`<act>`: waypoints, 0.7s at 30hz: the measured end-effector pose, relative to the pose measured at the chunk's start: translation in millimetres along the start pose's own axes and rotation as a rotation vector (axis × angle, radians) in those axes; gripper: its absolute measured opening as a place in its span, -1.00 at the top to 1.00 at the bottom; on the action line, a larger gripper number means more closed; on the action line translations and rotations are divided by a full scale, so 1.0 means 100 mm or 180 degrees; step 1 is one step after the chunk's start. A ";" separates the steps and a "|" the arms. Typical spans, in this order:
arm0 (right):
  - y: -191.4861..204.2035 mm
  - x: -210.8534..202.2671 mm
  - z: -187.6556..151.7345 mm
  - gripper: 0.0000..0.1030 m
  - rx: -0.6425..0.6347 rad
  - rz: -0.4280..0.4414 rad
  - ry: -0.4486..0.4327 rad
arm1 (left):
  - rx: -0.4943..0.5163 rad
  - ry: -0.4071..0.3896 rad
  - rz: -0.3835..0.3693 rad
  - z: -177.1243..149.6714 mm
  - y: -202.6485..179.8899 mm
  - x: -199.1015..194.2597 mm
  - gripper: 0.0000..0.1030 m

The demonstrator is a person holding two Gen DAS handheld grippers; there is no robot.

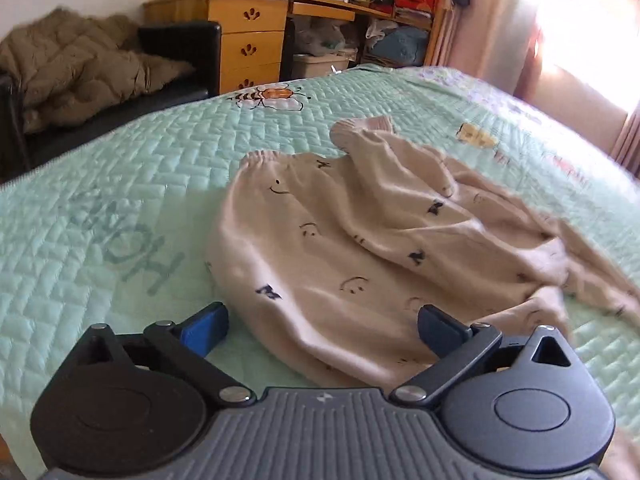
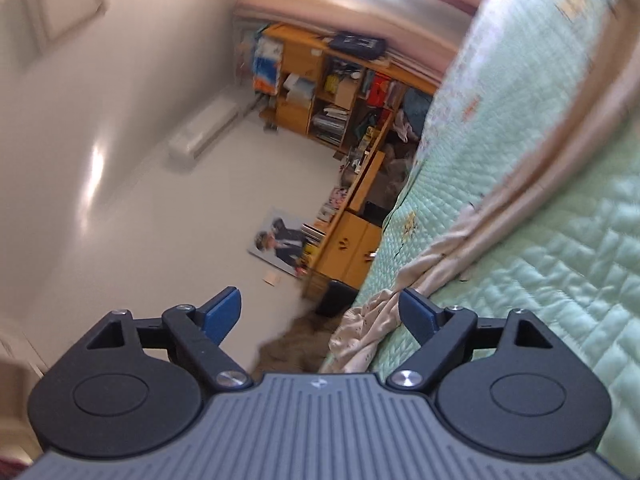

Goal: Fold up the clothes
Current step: 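Lower the top onto the quilt and open both grippers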

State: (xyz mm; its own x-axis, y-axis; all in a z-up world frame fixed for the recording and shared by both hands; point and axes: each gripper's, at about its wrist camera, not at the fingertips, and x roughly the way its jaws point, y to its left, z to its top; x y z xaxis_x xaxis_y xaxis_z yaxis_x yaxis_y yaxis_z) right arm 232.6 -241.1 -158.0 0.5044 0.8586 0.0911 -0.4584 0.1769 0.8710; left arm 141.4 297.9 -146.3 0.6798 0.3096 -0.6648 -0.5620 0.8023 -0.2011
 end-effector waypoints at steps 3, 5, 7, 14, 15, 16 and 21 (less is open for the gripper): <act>0.52 -0.33 -0.16 -0.69 -0.0539 -0.0311 0.0028 | -0.0177 0.0010 -0.0281 -0.04 0.08 -0.17 -0.92; 0.70 -0.64 -0.32 -0.68 -0.0635 -0.0633 -0.0004 | -0.0247 -0.0012 -0.0431 -0.10 0.10 -0.30 -0.91; 0.76 -0.99 -0.47 -0.68 -0.0563 -0.1009 -0.0045 | -0.0251 -0.0006 -0.0575 -0.19 0.07 -0.43 -0.91; 0.95 -1.96 -1.02 -0.69 -0.0771 -0.2317 -0.0046 | -0.0090 0.0236 -0.1270 -0.51 -0.18 -0.79 -0.91; 0.93 -2.01 -1.07 -0.69 -0.0733 -0.2333 -0.0070 | -0.0095 0.0269 -0.1301 -0.54 -0.20 -0.82 -0.92; 0.91 -2.06 -1.11 -0.69 -0.0695 -0.2348 -0.0094 | -0.0090 0.0304 -0.1318 -0.56 -0.24 -0.85 -0.92; 0.62 -1.86 -1.19 -0.68 -0.0799 -0.2167 0.0139 | 0.0009 0.0373 -0.1386 -0.67 -0.39 -1.06 -0.92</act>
State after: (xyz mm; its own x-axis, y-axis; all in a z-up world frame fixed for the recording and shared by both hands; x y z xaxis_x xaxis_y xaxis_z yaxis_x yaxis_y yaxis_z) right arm 22.9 -332.9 -178.0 0.7104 0.5364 -0.4556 -0.2100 0.7794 0.5903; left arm 59.7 200.0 -116.6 0.7946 -0.1170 -0.5957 -0.2340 0.8464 -0.4783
